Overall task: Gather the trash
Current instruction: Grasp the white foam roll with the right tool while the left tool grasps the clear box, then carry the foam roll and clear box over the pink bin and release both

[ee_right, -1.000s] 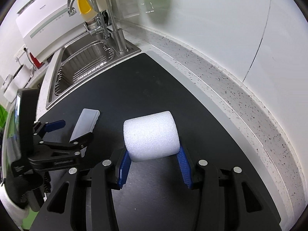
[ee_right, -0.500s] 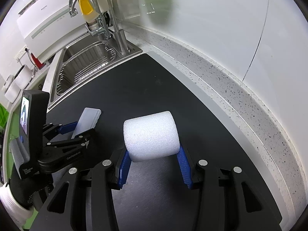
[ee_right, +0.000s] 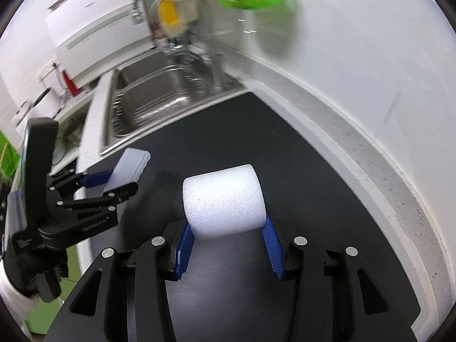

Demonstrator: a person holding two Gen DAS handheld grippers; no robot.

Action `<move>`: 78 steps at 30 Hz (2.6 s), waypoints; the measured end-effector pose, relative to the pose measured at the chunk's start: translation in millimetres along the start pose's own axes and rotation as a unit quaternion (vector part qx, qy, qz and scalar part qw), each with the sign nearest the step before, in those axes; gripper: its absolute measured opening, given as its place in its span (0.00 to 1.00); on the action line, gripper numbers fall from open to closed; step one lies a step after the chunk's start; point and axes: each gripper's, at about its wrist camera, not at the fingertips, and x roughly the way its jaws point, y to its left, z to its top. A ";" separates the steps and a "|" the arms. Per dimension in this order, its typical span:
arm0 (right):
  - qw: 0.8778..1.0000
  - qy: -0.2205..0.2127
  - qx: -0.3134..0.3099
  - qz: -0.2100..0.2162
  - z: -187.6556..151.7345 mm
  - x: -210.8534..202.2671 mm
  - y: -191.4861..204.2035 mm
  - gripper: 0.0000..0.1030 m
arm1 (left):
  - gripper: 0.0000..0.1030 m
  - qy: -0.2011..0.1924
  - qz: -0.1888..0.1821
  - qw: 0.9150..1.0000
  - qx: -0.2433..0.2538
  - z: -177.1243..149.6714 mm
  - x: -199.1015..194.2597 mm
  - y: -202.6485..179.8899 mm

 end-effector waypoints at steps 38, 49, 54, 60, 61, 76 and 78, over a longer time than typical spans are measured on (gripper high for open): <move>0.925 0.182 -0.281 0.178 -136.9 273.8 450.0 0.42 | 0.50 0.098 0.073 0.942 -0.314 -346.6 35.0 392.7; 0.920 0.221 -0.280 0.163 -192.5 369.6 441.8 0.42 | 0.50 0.136 0.054 0.933 -0.328 -416.5 162.9 410.9; 0.918 0.230 -0.279 0.160 -201.9 384.2 438.7 0.42 | 0.88 0.132 0.055 0.931 -0.337 -427.0 183.8 417.0; 0.917 0.234 -0.281 0.161 -206.4 386.8 443.2 0.42 | 0.97 0.130 0.063 0.925 -0.351 -431.7 181.8 428.7; 0.916 0.234 -0.283 0.163 -206.5 385.4 446.2 0.42 | 0.97 0.128 0.064 0.924 -0.355 -431.9 178.5 431.2; 0.889 0.248 -0.337 0.187 -238.9 407.3 522.7 0.42 | 0.97 0.106 0.096 0.915 -0.377 -459.7 109.9 460.1; 0.886 0.252 -0.344 0.184 -247.0 418.4 532.8 0.42 | 0.97 0.106 0.100 0.913 -0.382 -469.2 109.2 465.1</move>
